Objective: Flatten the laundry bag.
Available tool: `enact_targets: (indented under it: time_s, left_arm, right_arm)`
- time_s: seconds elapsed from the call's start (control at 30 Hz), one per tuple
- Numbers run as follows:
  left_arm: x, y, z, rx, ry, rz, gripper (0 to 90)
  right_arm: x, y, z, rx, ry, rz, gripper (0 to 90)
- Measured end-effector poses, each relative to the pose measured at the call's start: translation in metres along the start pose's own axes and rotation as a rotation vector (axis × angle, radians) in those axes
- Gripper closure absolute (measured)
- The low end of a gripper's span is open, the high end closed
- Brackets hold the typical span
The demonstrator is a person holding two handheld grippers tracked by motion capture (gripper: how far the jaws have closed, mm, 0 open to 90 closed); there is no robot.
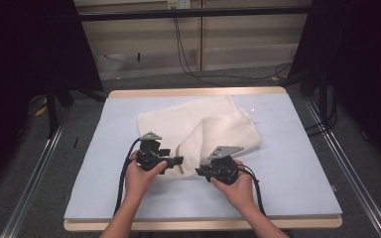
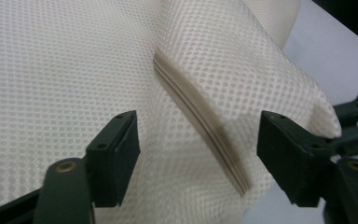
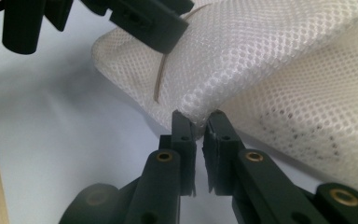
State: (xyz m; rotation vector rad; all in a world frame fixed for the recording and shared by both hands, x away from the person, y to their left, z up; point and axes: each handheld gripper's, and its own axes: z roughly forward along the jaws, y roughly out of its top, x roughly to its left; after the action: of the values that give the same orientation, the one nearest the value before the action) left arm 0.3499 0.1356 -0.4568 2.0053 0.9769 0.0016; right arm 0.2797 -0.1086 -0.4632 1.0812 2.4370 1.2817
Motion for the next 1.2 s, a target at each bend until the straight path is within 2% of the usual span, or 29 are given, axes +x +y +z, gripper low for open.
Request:
enact_targets:
  time_s: [0.1, 0.2, 0.23, 0.27, 0.37, 0.4, 0.43, 0.53, 0.6, 0.67, 0.7, 0.77, 0.8, 0.9, 1.0, 1.03, 1.1, 1.13, 1.2]
  left_arm:
    - [-0.003, 0.003, 0.004, 0.000, -0.014, 0.003, 30.9]
    - [-0.005, 0.003, 0.010, 0.037, -0.014, 0.018, 32.7]
    - [-0.006, 0.003, 0.011, 0.056, -0.009, 0.032, 39.5]
    - [-0.008, 0.002, 0.011, 0.078, -0.006, 0.059, 53.9]
    - [-0.010, 0.001, 0.012, 0.090, -0.008, 0.073, 67.8]
    - [-0.012, 0.002, 0.011, 0.112, 0.003, 0.104, 74.8]
    - [-0.012, 0.002, 0.011, 0.112, 0.003, 0.104, 77.6]
    - [-0.013, 0.001, 0.010, 0.119, 0.006, 0.124, 79.8]
    - [-0.014, 0.001, 0.010, 0.126, 0.010, 0.132, 80.4]
    - [-0.014, 0.000, 0.011, 0.116, 0.018, 0.143, 80.6]
    - [-0.016, 0.000, 0.011, 0.116, 0.025, 0.152, 80.8]
    - [-0.016, 0.000, 0.011, 0.116, 0.029, 0.163, 80.8]
    - [-0.017, -0.001, 0.011, 0.121, 0.024, 0.169, 80.8]
    - [-0.018, -0.001, 0.011, 0.118, 0.027, 0.176, 80.8]
    - [-0.019, -0.001, 0.011, 0.119, 0.032, 0.187, 80.8]
    - [-0.019, -0.001, 0.011, 0.118, 0.031, 0.187, 80.8]
    - [-0.019, -0.001, 0.010, 0.116, 0.027, 0.186, 80.8]
    - [-0.019, 0.000, 0.009, 0.123, 0.023, 0.191, 80.8]
    - [-0.019, -0.001, 0.009, 0.117, 0.025, 0.190, 80.9]
  right_arm:
    - [0.002, -0.004, 0.001, 0.014, 0.010, -0.007, 83.2]
    - [0.004, -0.007, 0.001, 0.018, 0.018, -0.010, 83.2]
    - [0.005, -0.007, 0.001, 0.019, 0.021, -0.007, 83.2]
    - [0.006, -0.009, 0.000, 0.024, 0.021, -0.019, 82.7]
    - [0.007, -0.010, 0.000, 0.021, 0.019, -0.014, 80.9]
    - [0.007, -0.011, -0.001, 0.024, 0.015, -0.005, 71.9]
    - [0.007, -0.011, -0.001, 0.024, 0.015, -0.005, 71.9]
    - [0.003, -0.011, -0.005, 0.022, -0.004, 0.018, 50.9]
    - [0.000, -0.011, -0.010, 0.021, -0.012, 0.022, 48.0]
    - [-0.006, -0.010, -0.017, 0.007, -0.040, 0.037, 36.4]
    - [-0.012, -0.008, -0.024, -0.008, -0.062, 0.060, 34.4]
    - [-0.016, -0.006, -0.027, -0.019, -0.065, 0.077, 33.8]
    - [-0.024, -0.001, -0.032, -0.037, -0.081, 0.100, 33.6]
    - [-0.029, 0.004, -0.032, -0.040, -0.084, 0.115, 33.7]
    - [-0.037, 0.015, -0.028, -0.049, -0.099, 0.128, 34.1]
    - [-0.042, 0.021, -0.023, -0.049, -0.106, 0.133, 37.5]
    - [-0.045, 0.024, -0.019, -0.048, -0.112, 0.136, 36.8]
    - [-0.049, 0.029, -0.012, -0.053, -0.114, 0.159, 37.2]
    - [-0.052, 0.030, -0.008, -0.052, -0.113, 0.166, 36.8]
